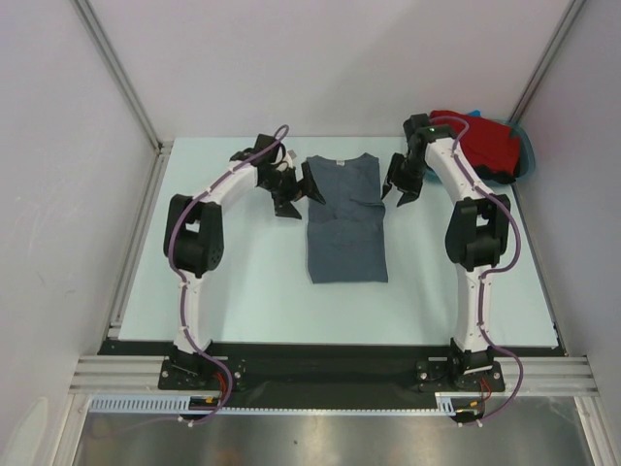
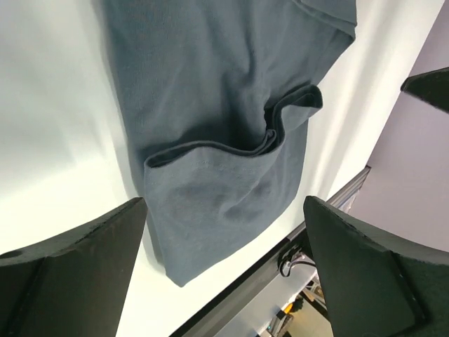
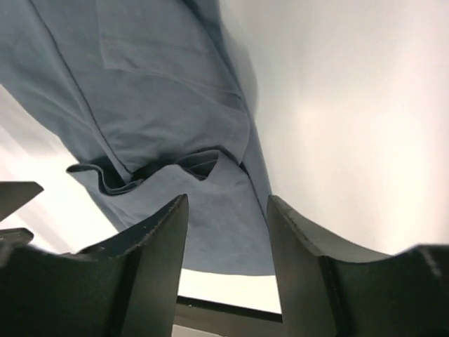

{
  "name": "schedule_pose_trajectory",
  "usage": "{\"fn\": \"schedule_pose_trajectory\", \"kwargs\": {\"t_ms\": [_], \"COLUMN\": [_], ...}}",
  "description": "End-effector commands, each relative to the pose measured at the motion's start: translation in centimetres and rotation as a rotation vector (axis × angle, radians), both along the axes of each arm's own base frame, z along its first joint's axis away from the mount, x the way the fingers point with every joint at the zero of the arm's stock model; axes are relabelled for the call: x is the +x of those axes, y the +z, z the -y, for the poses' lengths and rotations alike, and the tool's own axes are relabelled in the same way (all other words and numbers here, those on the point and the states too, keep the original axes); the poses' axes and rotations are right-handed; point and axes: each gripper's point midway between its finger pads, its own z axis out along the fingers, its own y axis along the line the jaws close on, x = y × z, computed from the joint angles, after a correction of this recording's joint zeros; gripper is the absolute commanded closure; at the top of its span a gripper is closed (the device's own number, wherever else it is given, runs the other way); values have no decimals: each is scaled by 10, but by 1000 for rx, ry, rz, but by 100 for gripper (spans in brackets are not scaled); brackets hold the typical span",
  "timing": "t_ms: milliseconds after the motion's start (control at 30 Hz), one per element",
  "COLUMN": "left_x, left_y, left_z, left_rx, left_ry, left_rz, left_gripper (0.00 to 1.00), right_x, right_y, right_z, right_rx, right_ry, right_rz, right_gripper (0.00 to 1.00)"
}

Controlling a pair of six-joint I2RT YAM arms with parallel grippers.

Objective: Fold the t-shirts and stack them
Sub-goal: Fold the tshirt

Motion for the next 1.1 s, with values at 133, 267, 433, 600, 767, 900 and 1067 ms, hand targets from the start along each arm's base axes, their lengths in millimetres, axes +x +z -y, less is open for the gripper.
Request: {"fn": "schedule_pose_trajectory", "kwargs": {"t_ms": [133,267,433,600,767,900,1067], "left_x": [-9,-31,-54,-69,-63,-44,-29], "left_y": [54,57,63,68,36,19,-5], "left_z": [-1,4,21,51,70,76,79], "left_rx": [-54,-110,-214,-401,-398,-365,-334], "left_ry": [-39,-53,-106,-167,-172,-151,-134], "left_rz": [132,113,116,58,-10,-6,-21], "left_gripper": [0,0,0,0,0,0,0], "right_x": [-38,-59,-73,-76,-60,-50,-42], "right_y": [25,11,4,-11,-37,-55,-83], "right_z": [-30,-47,-69,-84,-83,-78,-65], "right_rx": [90,114,165,194,155,117,77], "right_ry": [98,156,204,222,207,193,154], "right_rz": [-43,-81,-111,-144,-148,-165,-189], "right_gripper": [51,66,77,80,81,83,83]}}
